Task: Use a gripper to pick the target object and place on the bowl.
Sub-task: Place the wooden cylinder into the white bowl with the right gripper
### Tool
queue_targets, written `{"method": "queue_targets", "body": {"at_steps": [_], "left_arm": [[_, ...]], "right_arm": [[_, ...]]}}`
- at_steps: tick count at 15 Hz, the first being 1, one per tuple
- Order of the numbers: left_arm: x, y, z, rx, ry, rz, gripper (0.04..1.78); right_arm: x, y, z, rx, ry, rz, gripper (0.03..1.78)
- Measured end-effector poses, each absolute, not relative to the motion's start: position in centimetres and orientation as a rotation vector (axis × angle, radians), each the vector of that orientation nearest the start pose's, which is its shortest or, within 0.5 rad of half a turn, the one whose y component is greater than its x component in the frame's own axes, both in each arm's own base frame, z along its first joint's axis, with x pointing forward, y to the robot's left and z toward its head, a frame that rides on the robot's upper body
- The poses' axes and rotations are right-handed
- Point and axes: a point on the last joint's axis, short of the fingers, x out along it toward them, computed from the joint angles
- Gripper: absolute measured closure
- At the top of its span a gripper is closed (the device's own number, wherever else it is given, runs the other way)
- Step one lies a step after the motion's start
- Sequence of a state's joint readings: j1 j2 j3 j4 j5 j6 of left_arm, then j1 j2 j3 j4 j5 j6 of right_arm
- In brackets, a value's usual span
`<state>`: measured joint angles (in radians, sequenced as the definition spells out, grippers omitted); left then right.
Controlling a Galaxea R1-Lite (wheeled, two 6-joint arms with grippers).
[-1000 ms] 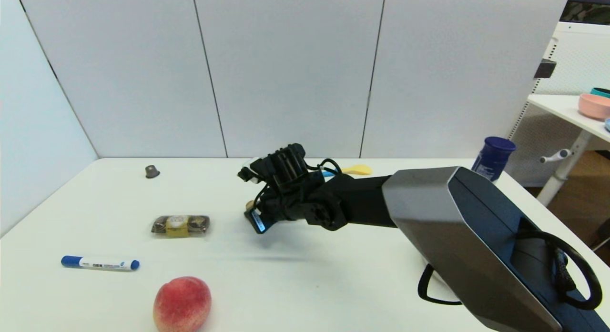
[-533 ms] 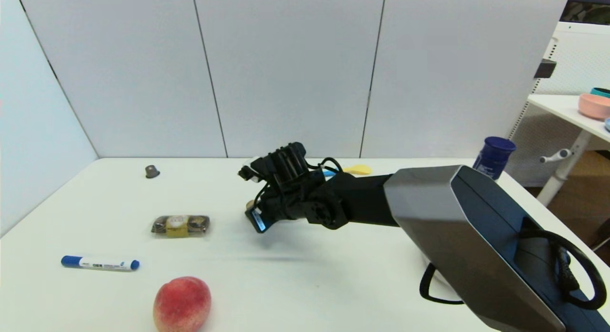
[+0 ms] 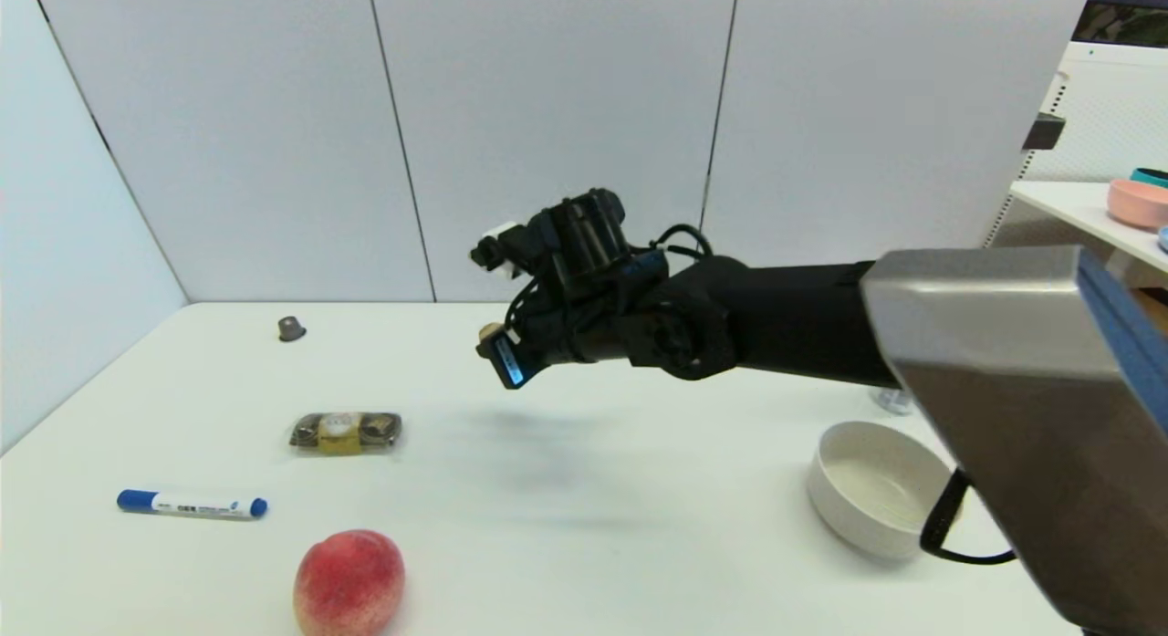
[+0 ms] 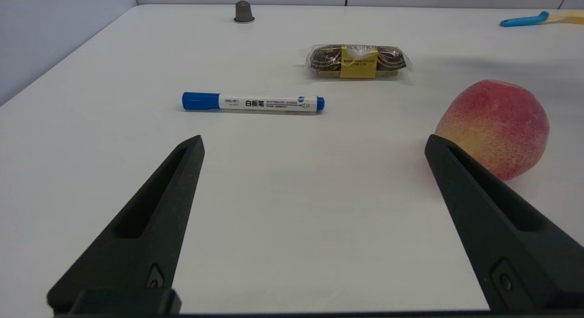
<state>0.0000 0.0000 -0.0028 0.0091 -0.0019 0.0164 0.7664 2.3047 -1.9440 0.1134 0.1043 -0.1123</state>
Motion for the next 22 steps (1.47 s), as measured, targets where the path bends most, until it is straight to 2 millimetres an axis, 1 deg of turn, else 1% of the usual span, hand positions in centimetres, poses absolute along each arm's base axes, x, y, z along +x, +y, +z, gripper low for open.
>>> {"method": "queue_targets", "body": {"at_steps": [1,4,6,9,12,15,19,22], "left_arm": [[-2.3,0.0,7.5,0.017,0.006,-0.002,0.11],[-2.3,0.0,7.5,0.017,0.006,-0.002,0.11],[-2.3,0.0,7.5,0.017,0.006,-0.002,0.11],[-2.3,0.0,7.5,0.017,0.006,-0.002,0.11],[-2.3,0.0,7.5,0.016,0.006,-0.002,0.11],[-2.3,0.0,7.5,0.016,0.006,-0.002,0.11],[-2.3,0.0,7.5,0.017,0.006,-0.002,0.11],[-2.3,0.0,7.5,0.017,0.006,-0.002,0.11]], "right_arm": [[34.6,32.5,19.5,-0.257,0.417,0.862,1.34],[34.2,28.1,22.4,-0.251,0.455,0.797,1.34],[33.2,25.1,23.9,-0.245,0.472,0.757,1.34],[30.7,20.4,24.7,-0.24,0.519,0.696,1.34],[28.2,15.9,24.8,-0.226,0.555,0.626,1.34],[25.5,12.3,24.2,-0.224,0.585,0.566,1.34],[22.9,8.9,22.7,-0.245,0.597,0.504,1.34],[22.0,7.1,21.6,-0.244,0.639,0.455,1.34]]}}
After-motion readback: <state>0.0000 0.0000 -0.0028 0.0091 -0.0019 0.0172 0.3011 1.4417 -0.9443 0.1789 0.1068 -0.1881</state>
